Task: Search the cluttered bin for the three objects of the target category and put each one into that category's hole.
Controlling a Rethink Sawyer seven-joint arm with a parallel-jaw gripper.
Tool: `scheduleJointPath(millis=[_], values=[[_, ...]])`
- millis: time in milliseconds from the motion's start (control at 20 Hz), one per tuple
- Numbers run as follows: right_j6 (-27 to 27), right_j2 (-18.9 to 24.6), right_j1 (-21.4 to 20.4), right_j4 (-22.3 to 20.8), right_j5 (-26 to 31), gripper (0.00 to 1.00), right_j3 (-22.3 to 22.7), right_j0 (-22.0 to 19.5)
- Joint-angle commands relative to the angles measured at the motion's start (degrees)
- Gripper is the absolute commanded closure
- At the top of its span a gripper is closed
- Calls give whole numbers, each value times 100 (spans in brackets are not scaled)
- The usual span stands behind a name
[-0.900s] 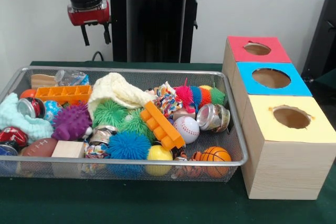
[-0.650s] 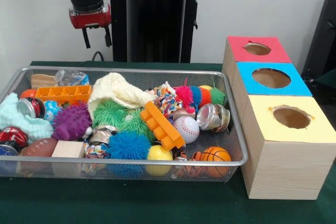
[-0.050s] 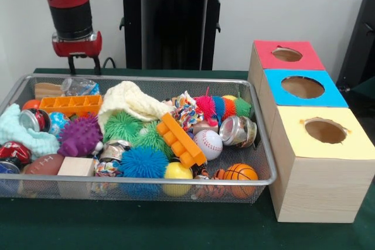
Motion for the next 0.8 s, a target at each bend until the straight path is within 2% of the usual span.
scheduleJointPath(millis=[50,250,600,800], values=[[-216,131,356,413,511,0,-1332,101],[-405,186,374,456,635,0,-1451,122],[14,-12,398,223,339,0,-1513,413],[146,-99,330,309,275,0,-1407,525]])
